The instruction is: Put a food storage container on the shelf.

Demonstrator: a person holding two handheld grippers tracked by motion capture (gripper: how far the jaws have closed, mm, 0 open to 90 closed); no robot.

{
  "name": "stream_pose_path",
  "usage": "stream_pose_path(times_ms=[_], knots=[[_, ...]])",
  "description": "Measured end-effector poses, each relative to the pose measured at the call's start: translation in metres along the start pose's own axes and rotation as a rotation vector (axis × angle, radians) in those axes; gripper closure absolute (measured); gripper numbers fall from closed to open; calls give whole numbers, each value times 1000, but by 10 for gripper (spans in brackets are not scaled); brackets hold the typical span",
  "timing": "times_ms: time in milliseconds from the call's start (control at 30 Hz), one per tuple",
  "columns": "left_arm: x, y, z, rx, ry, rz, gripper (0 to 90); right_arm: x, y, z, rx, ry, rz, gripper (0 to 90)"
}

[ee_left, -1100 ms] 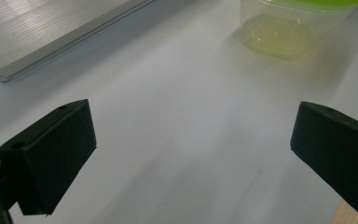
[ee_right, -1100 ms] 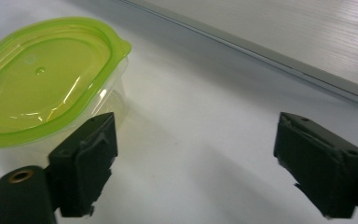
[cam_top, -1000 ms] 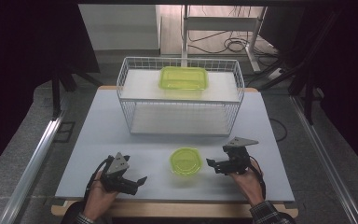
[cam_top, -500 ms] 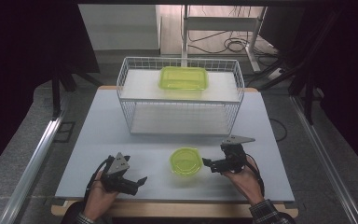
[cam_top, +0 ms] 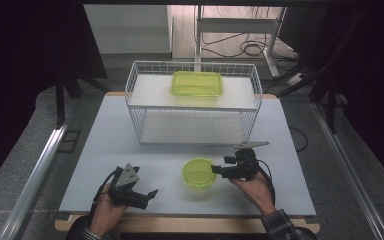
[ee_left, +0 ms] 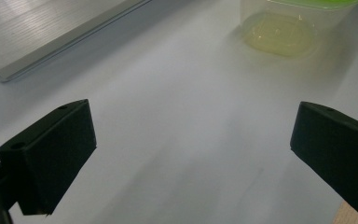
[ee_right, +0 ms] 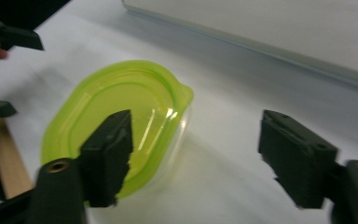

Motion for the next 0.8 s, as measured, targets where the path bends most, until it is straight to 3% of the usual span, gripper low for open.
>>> stream_pose_path(times_ms=[333, 633, 800], knots=[[0, 0, 0, 2, 4, -3, 0, -1, 16, 6, -107, 144, -54, 502], [1, 1, 1, 2, 11, -10, 0, 0, 19, 3, -228, 223, -88, 731], [1, 0, 1, 1, 13, -10, 0, -1, 19, -1, -293, 275, -101, 802]])
Point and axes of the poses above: each handheld gripper's, and its own axes: y roughly forward along the jaws, x roughly out of its underside, z roughly to its right, the point moved 8 cm from there along y, roughly forward along the jaws
